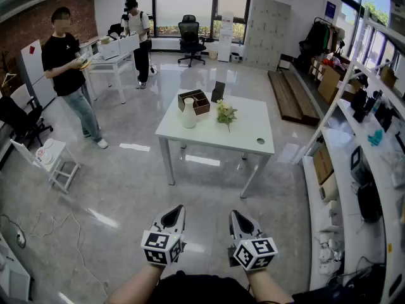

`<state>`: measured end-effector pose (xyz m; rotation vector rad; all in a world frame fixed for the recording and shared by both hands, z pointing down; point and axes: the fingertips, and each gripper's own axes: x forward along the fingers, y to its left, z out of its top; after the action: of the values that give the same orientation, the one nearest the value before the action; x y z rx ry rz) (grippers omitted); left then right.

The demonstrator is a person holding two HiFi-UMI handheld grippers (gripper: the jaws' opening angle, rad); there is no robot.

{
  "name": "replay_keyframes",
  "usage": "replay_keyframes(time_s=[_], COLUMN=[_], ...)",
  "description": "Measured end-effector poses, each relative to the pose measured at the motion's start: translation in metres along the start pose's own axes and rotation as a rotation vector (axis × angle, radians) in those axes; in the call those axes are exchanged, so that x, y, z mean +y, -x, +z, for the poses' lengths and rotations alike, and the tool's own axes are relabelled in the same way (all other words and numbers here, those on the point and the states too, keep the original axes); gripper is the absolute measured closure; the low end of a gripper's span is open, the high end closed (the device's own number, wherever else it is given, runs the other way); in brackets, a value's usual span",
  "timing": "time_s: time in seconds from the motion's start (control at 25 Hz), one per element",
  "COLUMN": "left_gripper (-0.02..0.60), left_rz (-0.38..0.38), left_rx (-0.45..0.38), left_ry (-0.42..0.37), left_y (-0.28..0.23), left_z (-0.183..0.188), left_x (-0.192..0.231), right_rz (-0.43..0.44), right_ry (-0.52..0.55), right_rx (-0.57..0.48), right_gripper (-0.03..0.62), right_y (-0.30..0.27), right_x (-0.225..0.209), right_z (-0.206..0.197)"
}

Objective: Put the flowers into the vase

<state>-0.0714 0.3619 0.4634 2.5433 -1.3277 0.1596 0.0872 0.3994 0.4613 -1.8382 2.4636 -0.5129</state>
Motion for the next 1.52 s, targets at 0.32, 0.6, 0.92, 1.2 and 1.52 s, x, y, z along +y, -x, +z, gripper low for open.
replay_keyframes(time_s=[0.32, 0.6, 0.92, 1.2, 1.52], left_gripper=[0.575, 0.575, 0.575, 0.575, 0.575], left_rz=[-0.008, -0.016, -0.001, 0.003, -0.01], left_rx=[0.011, 0.021, 0.042, 0.06, 0.083], left_ry=[0.014, 0.025, 0.056, 0.078, 0.093], left_y=[-0.009, -0.015, -0.009, 0.002, -0.023], left_z=[-0.002, -0.005, -0.016, -0.024, -0.027], left_x=[0.007, 0.014, 0.044, 0.086, 0.11], right_rz=[0.001, 0.003, -0.006, -0.015, -0.049], right_ry=[-0.008, -0.09, -0.1, -0.079, -0.065], right_rx=[0.017, -0.005, 0.051, 0.077, 0.077], right_gripper=[0.589, 0.589, 0.589, 0.589, 0.589], right_y=[-0.012, -0.019, -0.038, -0.063, -0.091], right_x=[-0.001, -0.005, 0.002, 0.026, 0.014], right_z=[-0.003, -0.001, -0.017, -0.026, -0.018])
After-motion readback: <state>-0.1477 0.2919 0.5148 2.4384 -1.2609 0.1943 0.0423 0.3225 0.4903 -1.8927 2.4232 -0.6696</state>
